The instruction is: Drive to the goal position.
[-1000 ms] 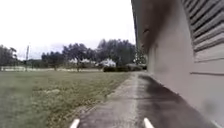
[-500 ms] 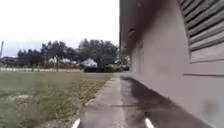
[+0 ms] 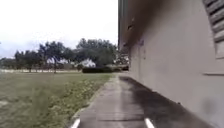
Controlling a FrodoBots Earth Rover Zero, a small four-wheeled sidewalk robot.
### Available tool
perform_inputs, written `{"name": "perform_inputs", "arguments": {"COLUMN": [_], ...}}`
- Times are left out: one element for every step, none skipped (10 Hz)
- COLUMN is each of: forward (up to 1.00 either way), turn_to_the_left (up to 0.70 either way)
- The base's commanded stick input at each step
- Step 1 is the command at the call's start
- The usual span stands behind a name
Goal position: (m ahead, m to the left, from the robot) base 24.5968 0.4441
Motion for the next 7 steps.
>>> {"name": "perform_inputs", "arguments": {"forward": [0.84,0.84,0.84,0.84,0.84,0.84,0.84], "turn_to_the_left": [0.03,0.03,0.03,0.03,0.03,0.03,0.03]}}
